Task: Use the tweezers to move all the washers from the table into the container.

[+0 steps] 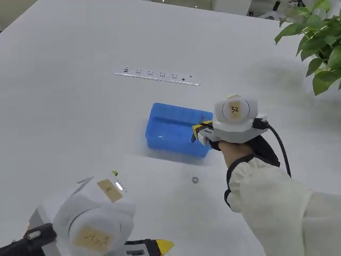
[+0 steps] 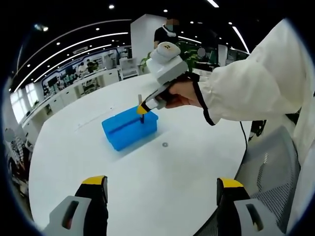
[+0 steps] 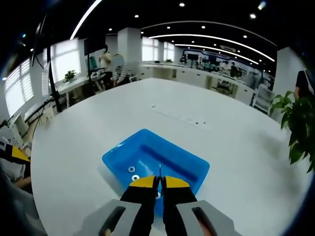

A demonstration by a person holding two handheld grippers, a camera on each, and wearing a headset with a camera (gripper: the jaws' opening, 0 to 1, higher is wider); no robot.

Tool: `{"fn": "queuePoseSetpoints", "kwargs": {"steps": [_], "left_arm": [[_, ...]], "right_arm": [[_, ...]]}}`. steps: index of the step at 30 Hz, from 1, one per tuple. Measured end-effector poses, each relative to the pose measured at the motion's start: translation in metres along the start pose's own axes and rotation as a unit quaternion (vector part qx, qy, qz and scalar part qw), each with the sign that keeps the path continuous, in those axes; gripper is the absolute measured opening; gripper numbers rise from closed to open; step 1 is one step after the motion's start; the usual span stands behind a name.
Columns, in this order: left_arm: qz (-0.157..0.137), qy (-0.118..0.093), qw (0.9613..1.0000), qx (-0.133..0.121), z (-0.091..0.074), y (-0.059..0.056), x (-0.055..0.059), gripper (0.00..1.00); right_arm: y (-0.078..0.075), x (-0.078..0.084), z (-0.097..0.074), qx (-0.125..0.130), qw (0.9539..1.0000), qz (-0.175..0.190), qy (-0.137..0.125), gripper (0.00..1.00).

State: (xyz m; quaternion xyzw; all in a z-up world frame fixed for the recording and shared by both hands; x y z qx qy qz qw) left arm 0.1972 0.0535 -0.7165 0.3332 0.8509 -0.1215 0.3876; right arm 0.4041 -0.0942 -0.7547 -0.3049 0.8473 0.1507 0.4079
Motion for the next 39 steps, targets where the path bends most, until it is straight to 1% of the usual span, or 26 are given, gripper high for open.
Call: {"fn": "queuePoseSetpoints", "kwargs": {"steps": [1,3,6,8,14,18,20,23,27,29,34,37,38,39], "left_arm": [[0.000,-0.001,1.0000,-0.004,0.000,0.001,0.000,0.94],[-0.002,0.002,1.0000,-0.008,-0.001,0.003,0.002,0.93],[-0.001,0.003,0.9999,-0.015,-0.004,0.005,0.003,0.94],[-0.002,0.002,0.9998,-0.022,-0.007,0.006,0.003,0.94],[-0.007,0.005,0.9994,-0.032,-0.010,0.009,0.004,0.93],[-0.001,0.006,0.9994,-0.033,-0.011,0.009,0.002,0.93],[-0.001,0.006,0.9994,-0.034,-0.010,0.009,0.001,0.93],[-0.004,0.003,0.9994,-0.034,-0.009,0.007,0.000,0.93],[-0.001,0.003,0.9996,-0.030,-0.008,0.003,0.000,0.93],[0.001,0.004,0.9996,-0.028,-0.008,0.003,0.001,0.93],[0.001,0.005,0.9997,-0.025,-0.008,0.002,0.001,0.93],[0.003,0.003,0.9997,-0.025,-0.009,0.003,0.000,0.93],[0.003,0.003,0.9997,-0.025,-0.008,0.003,0.000,0.92],[0.002,0.002,0.9997,-0.024,-0.008,0.003,0.000,0.92]], "right_arm": [[0.001,0.001,0.001,-0.003,0.9999,-0.009,0.005,0.01],[0.002,0.003,0.002,-0.007,0.9998,-0.017,0.006,0.01],[0.004,0.005,0.003,-0.011,0.9996,-0.024,0.010,0.01],[0.005,0.006,0.003,-0.013,0.9996,-0.025,0.006,0.01],[0.004,0.007,0.002,-0.017,0.9997,-0.019,0.004,0.01],[0.003,0.008,0.003,-0.019,0.9998,0.001,-0.002,0.02],[0.003,0.007,0.003,-0.020,0.9998,0.000,0.000,0.02],[0.004,0.008,0.000,-0.019,0.9998,-0.012,0.003,0.02],[0.006,0.008,-0.003,-0.022,0.9997,-0.009,0.004,0.02],[0.008,0.006,-0.007,-0.021,0.9997,-0.012,0.000,0.02],[0.009,-0.004,-0.020,-0.021,0.9995,-0.010,-0.023,0.02],[0.012,-0.012,-0.035,-0.028,0.9984,-0.007,-0.048,0.02],[0.012,-0.012,-0.037,-0.028,0.9983,-0.008,-0.050,0.02],[0.014,-0.014,-0.044,-0.029,0.9979,-0.010,-0.057,0.02]]}}
Point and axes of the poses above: the centre of the closed fingertips' face, and the gripper's own axes: z roughly forward along the fingers, y roughly to its left, x roughly out of its underside, the point moved 8 cm from there along -z, roughly backward along the fingers, and after that the axes turned 2 degrees about z, right-handed, at the moved point
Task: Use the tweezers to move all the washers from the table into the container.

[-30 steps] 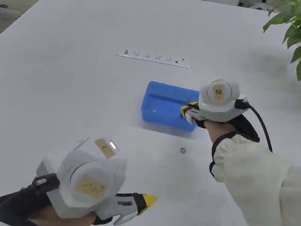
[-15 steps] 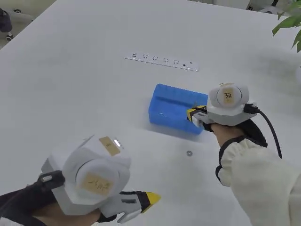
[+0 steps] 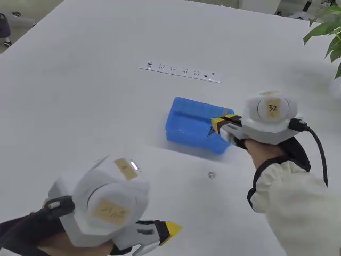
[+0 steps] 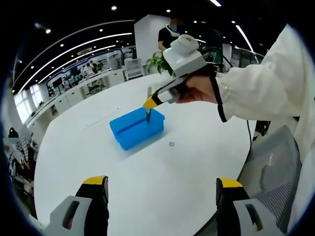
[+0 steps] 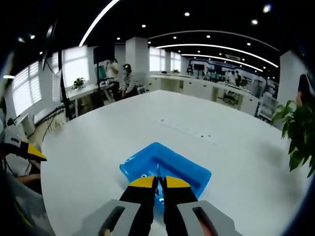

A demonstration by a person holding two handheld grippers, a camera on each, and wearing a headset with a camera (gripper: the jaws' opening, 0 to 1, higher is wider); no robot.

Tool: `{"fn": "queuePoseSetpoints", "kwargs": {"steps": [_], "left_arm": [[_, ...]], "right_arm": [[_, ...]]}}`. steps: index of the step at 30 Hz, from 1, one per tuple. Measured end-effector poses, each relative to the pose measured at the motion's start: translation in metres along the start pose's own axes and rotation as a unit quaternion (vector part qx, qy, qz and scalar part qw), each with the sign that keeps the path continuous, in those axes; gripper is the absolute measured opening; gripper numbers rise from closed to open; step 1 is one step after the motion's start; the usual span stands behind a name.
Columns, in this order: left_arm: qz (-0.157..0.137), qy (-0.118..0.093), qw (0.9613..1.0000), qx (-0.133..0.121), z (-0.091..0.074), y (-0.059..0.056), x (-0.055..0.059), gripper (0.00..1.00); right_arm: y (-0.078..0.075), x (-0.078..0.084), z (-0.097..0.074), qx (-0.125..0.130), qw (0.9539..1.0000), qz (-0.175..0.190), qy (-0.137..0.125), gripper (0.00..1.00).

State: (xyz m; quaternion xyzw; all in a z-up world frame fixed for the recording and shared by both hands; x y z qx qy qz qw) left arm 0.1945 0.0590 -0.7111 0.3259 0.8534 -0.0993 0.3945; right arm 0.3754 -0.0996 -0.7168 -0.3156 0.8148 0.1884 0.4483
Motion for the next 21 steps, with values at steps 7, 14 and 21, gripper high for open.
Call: {"fn": "queuePoseSetpoints", "kwargs": {"steps": [7,14,21], "left_arm": [[0.002,-0.003,1.0000,0.004,0.002,-0.003,-0.002,0.92],[0.001,-0.001,1.0000,0.005,0.002,-0.004,0.000,0.92],[-0.001,-0.003,1.0000,0.005,0.003,-0.003,0.000,0.93]], "right_arm": [[0.006,0.001,-0.022,-0.007,0.9998,0.010,-0.017,0.02],[0.010,0.027,-0.026,-0.011,0.9996,0.028,0.001,0.02],[0.011,0.050,-0.023,-0.015,0.9988,0.040,0.023,0.02]]}}
Point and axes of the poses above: the centre of the closed fingertips' face, and the gripper's own axes: z roughly forward along the fingers, y roughly to its left, x roughly out of its underside, the point moved 8 cm from there along -z, roughly backward along the fingers, and after that the axes turned 2 degrees about z, right-handed, at the moved point
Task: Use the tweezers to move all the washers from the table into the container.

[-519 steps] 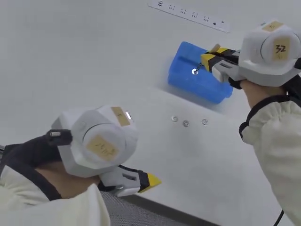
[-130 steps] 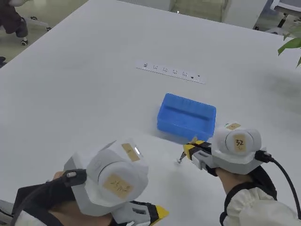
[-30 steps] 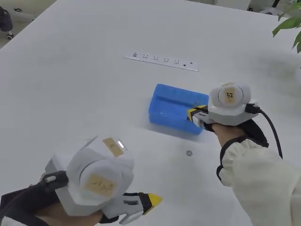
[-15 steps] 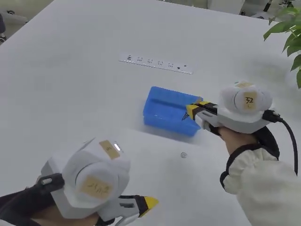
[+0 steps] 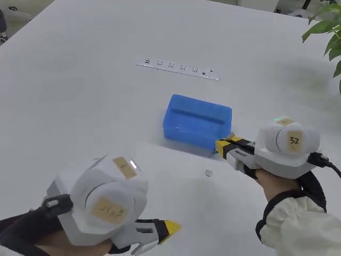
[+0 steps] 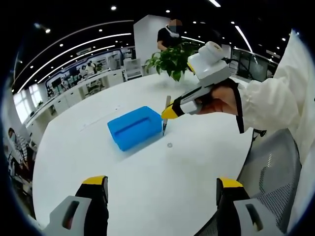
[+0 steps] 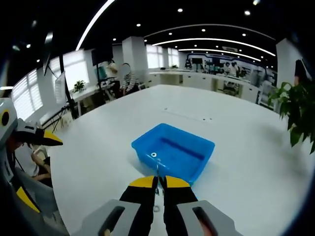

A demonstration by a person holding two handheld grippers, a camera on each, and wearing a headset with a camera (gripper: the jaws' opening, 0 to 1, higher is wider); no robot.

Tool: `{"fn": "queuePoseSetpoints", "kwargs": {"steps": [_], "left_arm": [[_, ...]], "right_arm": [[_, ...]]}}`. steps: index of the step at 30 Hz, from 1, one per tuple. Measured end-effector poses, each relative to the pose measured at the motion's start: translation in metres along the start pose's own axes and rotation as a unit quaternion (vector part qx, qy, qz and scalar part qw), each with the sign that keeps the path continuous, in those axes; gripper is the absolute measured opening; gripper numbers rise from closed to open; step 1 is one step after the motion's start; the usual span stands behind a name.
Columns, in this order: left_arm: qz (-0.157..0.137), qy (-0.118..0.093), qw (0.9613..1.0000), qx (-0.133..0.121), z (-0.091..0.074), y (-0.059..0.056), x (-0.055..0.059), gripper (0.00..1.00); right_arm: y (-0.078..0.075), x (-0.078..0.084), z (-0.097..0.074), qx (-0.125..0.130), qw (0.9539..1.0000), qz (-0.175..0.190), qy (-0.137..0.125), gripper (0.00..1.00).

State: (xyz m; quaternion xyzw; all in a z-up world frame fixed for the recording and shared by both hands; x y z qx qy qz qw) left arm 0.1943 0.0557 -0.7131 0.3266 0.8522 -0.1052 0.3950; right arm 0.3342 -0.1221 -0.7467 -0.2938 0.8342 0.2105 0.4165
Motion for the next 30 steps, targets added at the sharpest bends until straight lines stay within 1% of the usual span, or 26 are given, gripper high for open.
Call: {"fn": "queuePoseSetpoints", "kwargs": {"steps": [3,8,15,17,21,25,26,27,30], "left_arm": [[-0.002,0.001,1.0000,0.001,0.001,0.000,0.001,0.93],[-0.002,0.003,1.0000,0.003,0.001,-0.001,0.003,0.93],[-0.003,0.006,1.0000,0.003,0.000,-0.001,0.004,0.93],[-0.003,0.007,1.0000,0.002,0.000,0.000,0.004,0.93],[-0.003,0.007,1.0000,0.002,0.000,0.000,0.005,0.92],[-0.002,0.007,1.0000,0.003,0.000,-0.001,0.005,0.92],[-0.002,0.007,1.0000,0.003,0.001,-0.002,0.004,0.92],[-0.002,0.007,1.0000,0.003,0.001,-0.002,0.004,0.92],[-0.002,0.007,1.0000,0.003,0.001,-0.002,0.005,0.92]], "right_arm": [[0.002,0.010,0.000,0.000,0.9999,0.003,0.010,0.02],[0.003,0.018,0.001,0.000,0.9997,0.008,0.021,0.02],[0.003,0.025,0.002,0.004,0.9995,0.006,0.030,0.02],[0.002,0.025,0.001,0.006,0.9997,0.013,0.022,0.02],[0.003,0.025,0.000,0.004,0.9996,0.017,0.024,0.02],[0.005,0.027,0.000,0.001,0.9997,0.010,0.024,0.02],[0.006,0.027,-0.001,0.003,0.9996,0.008,0.028,0.02],[0.007,0.027,0.000,0.003,0.9997,0.006,0.026,0.02],[0.011,0.027,0.001,0.004,0.9996,-0.015,0.023,0.01]]}}
Point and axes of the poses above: the centre of the closed fingertips' face, and the gripper's own axes: z roughly forward along the fingers, y roughly to its left, x roughly out of its underside, the point moved 8 cm from there along -z, roughly backward along the fingers, and after that the axes turned 2 degrees about z, right-handed, at the moved point
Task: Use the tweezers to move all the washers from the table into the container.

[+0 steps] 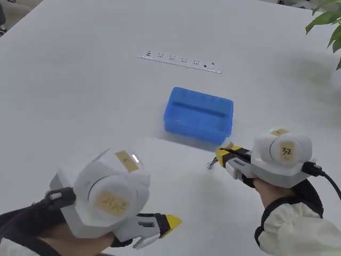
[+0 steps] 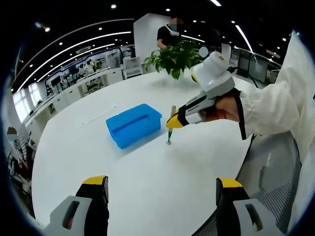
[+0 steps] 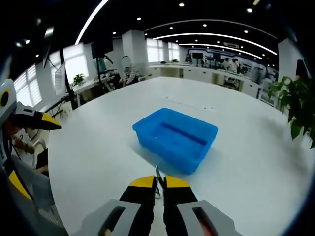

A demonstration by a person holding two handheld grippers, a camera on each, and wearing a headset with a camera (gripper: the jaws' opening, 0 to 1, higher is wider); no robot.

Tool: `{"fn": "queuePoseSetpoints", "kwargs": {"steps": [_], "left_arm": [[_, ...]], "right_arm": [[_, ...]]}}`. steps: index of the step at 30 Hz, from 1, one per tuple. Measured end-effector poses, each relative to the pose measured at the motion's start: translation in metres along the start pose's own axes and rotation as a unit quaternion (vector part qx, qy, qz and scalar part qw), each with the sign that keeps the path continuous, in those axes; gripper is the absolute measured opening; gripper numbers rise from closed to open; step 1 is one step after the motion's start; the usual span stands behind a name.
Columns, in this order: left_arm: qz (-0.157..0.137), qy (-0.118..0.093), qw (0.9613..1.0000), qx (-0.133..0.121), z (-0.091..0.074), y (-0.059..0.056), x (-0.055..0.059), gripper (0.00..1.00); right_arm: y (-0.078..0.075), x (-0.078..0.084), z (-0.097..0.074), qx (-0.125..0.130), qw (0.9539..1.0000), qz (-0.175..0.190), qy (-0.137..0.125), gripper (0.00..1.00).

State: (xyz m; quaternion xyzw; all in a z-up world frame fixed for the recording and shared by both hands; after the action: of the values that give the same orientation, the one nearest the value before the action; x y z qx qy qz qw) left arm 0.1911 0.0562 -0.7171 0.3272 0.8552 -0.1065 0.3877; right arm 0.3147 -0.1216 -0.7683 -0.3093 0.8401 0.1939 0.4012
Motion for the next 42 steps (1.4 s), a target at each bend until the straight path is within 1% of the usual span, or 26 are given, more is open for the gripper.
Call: {"fn": "queuePoseSetpoints", "kwargs": {"steps": [1,4,11,13,14,21,24,26,30,36,42], "left_arm": [[-0.001,0.000,1.0000,0.000,0.000,0.000,0.000,0.92],[-0.001,-0.001,1.0000,-0.001,0.000,0.000,0.000,0.92],[0.001,-0.004,1.0000,-0.002,-0.001,0.001,-0.001,0.92],[0.000,-0.006,1.0000,-0.002,-0.001,0.001,-0.001,0.92],[0.000,-0.006,1.0000,-0.003,-0.002,0.001,-0.002,0.92],[0.005,-0.009,0.9999,-0.009,-0.008,0.004,-0.004,0.92],[0.005,-0.010,0.9999,-0.011,-0.010,0.005,-0.004,0.91],[0.005,-0.012,0.9998,-0.013,-0.011,0.005,-0.005,0.91],[0.007,-0.016,0.9998,-0.014,-0.012,0.004,-0.006,0.90],[0.004,-0.024,0.9995,-0.019,-0.015,0.005,-0.009,0.89],[0.006,-0.027,0.9994,-0.022,-0.017,0.006,-0.010,0.89]], "right_arm": [[0.001,0.000,0.001,-0.001,1.0000,-0.004,0.000,0.01],[0.000,0.001,0.002,0.011,0.9997,-0.021,-0.005,0.01],[-0.002,0.000,0.001,0.012,0.9996,-0.027,0.004,0.00],[-0.004,-0.002,0.001,0.010,0.9998,-0.016,0.011,0.00],[-0.004,-0.002,0.001,0.010,0.9998,-0.016,0.011,0.00],[-0.004,-0.005,0.003,0.012,0.9993,-0.030,0.019,0.00],[-0.003,-0.010,0.001,0.006,0.9994,-0.030,0.014,0.00],[-0.004,-0.014,-0.001,0.007,0.9992,-0.037,0.009,0.00],[-0.005,-0.022,-0.006,0.006,0.9995,-0.033,-0.002,0.00],[-0.006,-0.034,-0.011,0.004,0.9992,-0.037,-0.016,0.00],[-0.005,-0.052,-0.014,0.003,0.9984,-0.043,-0.037,0.00]]}}
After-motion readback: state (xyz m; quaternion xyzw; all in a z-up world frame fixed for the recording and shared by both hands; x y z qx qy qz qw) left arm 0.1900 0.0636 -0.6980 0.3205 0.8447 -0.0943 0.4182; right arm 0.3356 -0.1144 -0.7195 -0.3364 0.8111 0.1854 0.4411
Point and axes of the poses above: the centre of the closed fingertips' face, and the gripper's own axes: z roughly forward along the fingers, y roughly to its left, x roughly out of its underside, the point moved 8 cm from there along -z, roughly backward along the fingers, and after that the axes turned 2 degrees about z, right-handed, at the moved point
